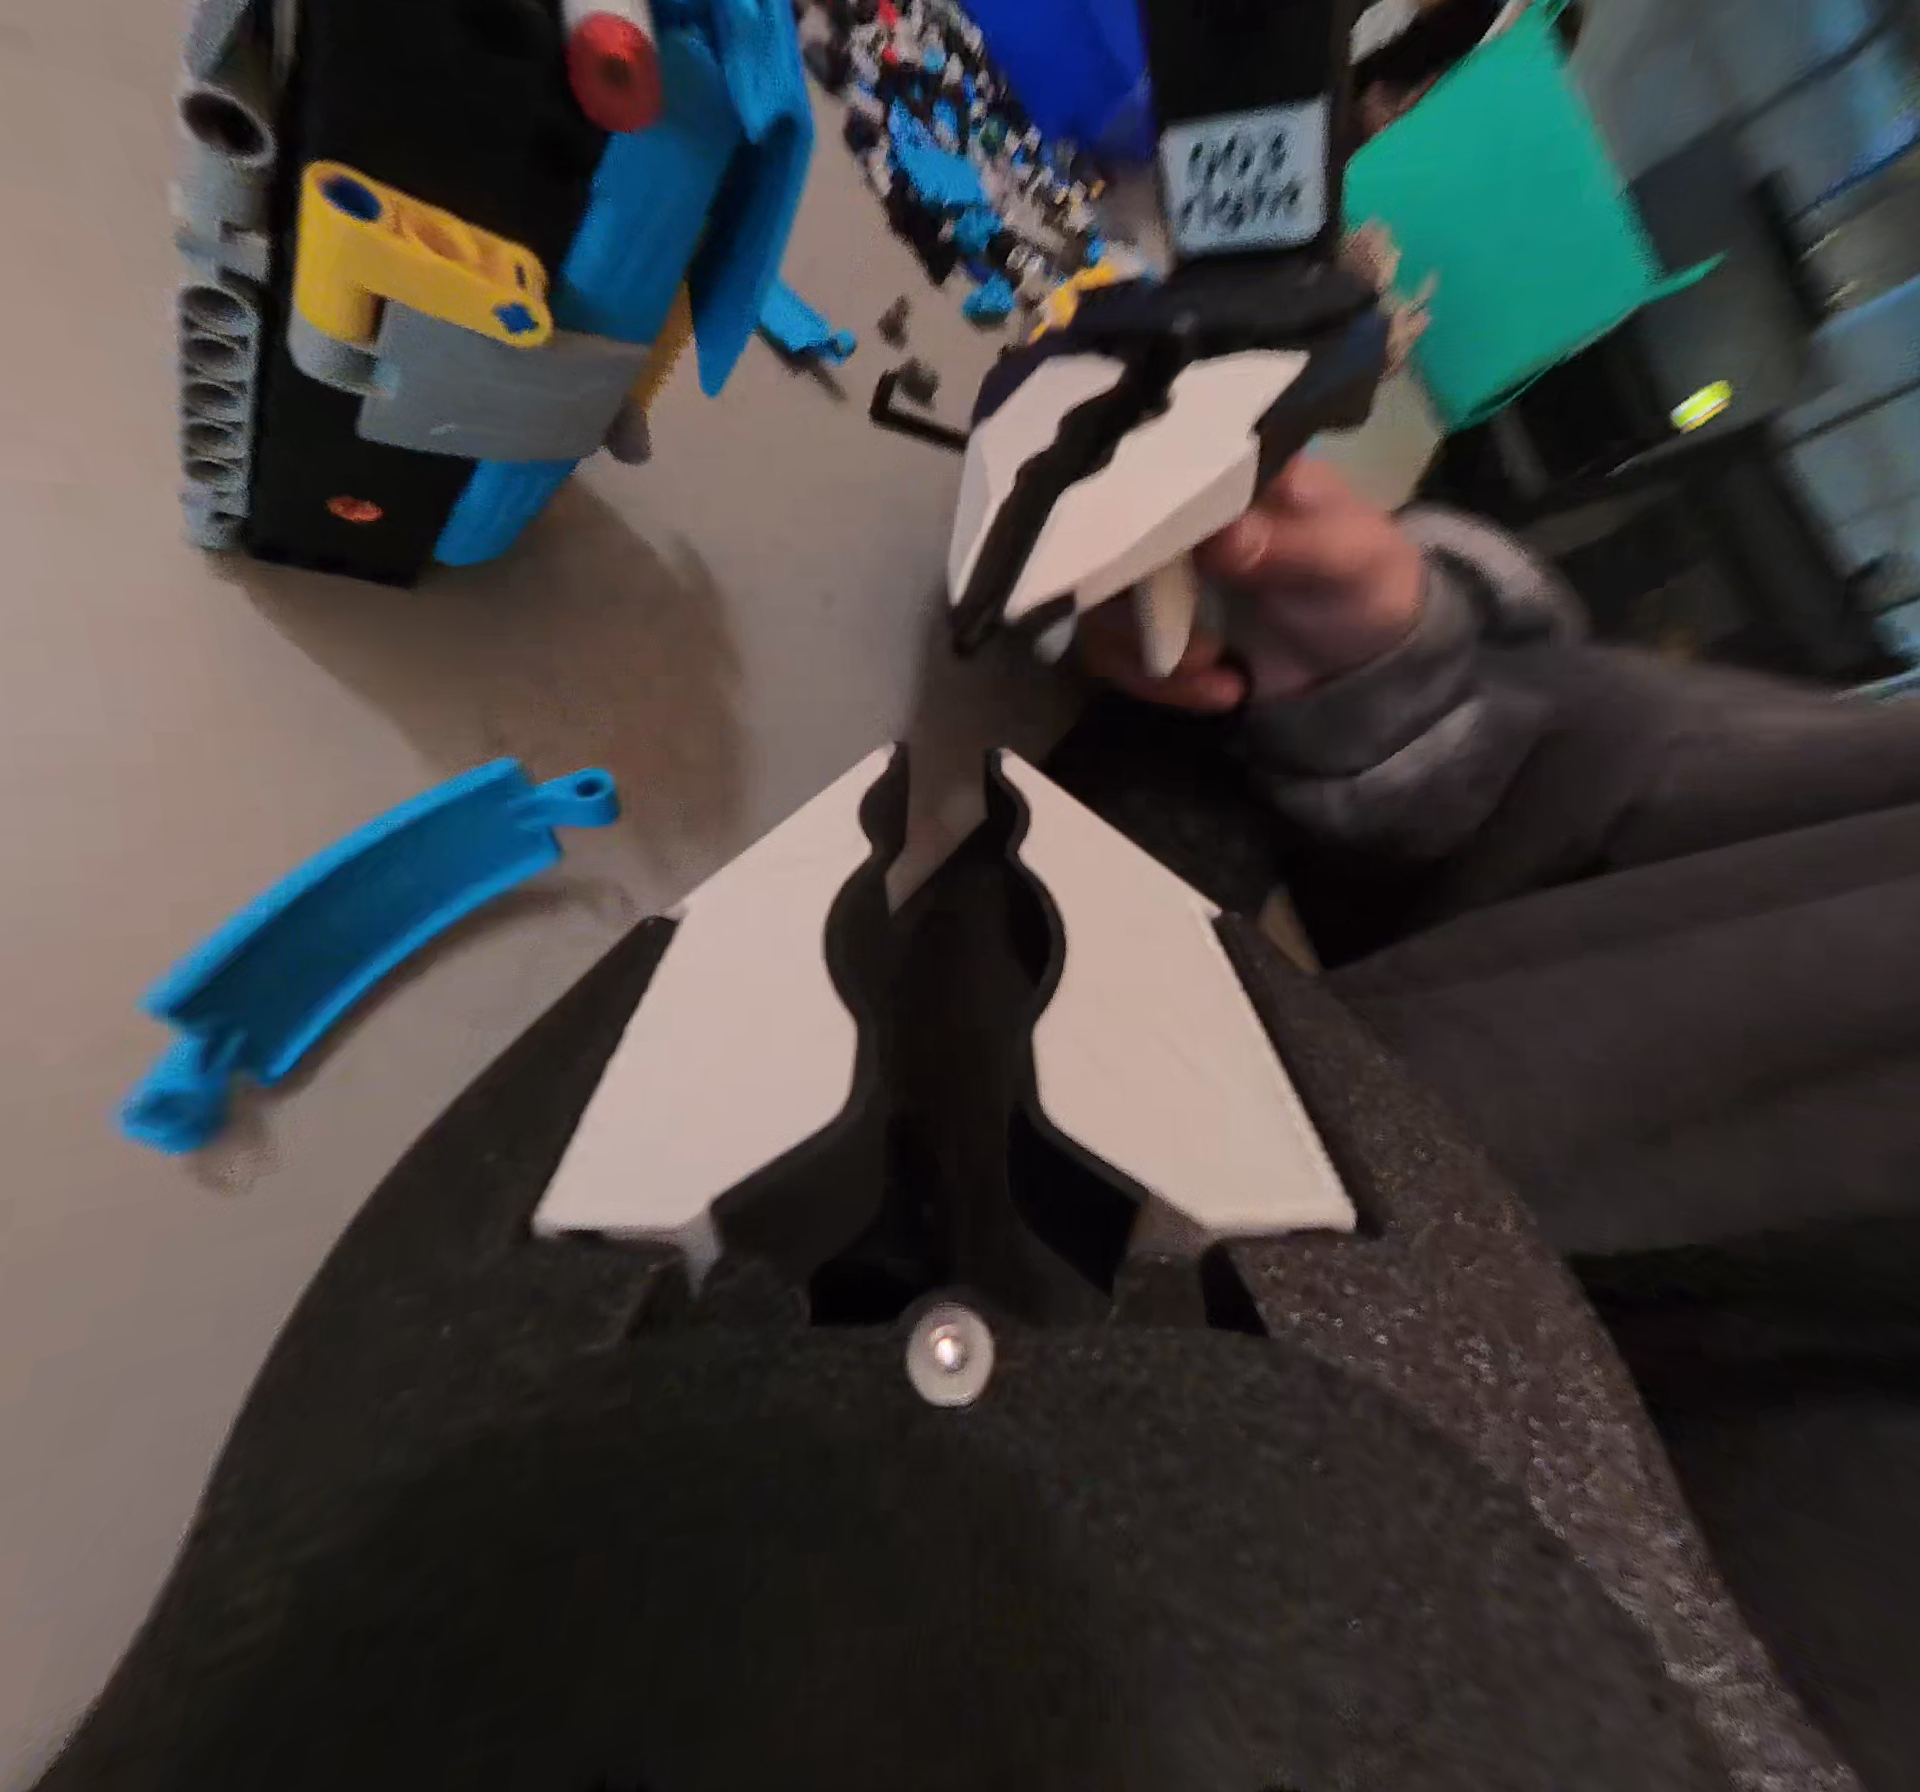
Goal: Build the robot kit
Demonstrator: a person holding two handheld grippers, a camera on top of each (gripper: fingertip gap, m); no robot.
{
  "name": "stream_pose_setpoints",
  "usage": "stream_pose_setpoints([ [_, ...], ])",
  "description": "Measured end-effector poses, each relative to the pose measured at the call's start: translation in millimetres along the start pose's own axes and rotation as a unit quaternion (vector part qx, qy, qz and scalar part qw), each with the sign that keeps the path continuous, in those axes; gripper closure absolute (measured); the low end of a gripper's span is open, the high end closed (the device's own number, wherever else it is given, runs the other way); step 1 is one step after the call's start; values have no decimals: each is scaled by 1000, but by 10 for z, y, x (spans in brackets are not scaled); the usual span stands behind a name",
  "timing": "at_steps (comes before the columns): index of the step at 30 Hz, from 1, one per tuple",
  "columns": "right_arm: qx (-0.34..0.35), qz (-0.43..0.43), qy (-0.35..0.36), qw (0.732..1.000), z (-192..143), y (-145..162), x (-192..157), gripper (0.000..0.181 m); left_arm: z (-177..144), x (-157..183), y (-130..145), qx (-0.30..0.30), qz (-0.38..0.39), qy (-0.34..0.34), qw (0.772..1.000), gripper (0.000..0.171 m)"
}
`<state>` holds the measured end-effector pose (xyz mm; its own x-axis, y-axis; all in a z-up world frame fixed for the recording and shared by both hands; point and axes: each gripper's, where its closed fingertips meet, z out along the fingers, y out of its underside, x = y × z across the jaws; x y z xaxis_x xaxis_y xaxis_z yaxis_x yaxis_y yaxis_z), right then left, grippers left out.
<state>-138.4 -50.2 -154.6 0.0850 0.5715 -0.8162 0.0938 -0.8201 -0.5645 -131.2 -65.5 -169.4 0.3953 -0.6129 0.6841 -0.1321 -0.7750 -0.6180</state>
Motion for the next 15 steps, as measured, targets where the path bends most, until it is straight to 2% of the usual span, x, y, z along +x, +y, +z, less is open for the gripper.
stream_pose_setpoints([
  [2, -1, -20, 27, 999, -130, -12, 68, 178, -71, -104, 64, -25, 64, -53, 996, 152],
  [5, -2, -44, 91, 995, -310, -13, 263, 177, -321, -286, -4, -34, 170, -136, 975, 150],
  [9, 3, -29, 69, 997, -297, -18, 248, 177, -714, -691, -43, -78, 255, -236, 934, 142],
  [12, -8, -35, 65, 997, -251, 9, 238, 177, -845, -829, 54, -134, 353, -226, 898, 142],
  [15, -11, -42, 65, 997, -241, 18, 230, 177, -854, -870, 161, -183, 475, -179, 842, 141],
])
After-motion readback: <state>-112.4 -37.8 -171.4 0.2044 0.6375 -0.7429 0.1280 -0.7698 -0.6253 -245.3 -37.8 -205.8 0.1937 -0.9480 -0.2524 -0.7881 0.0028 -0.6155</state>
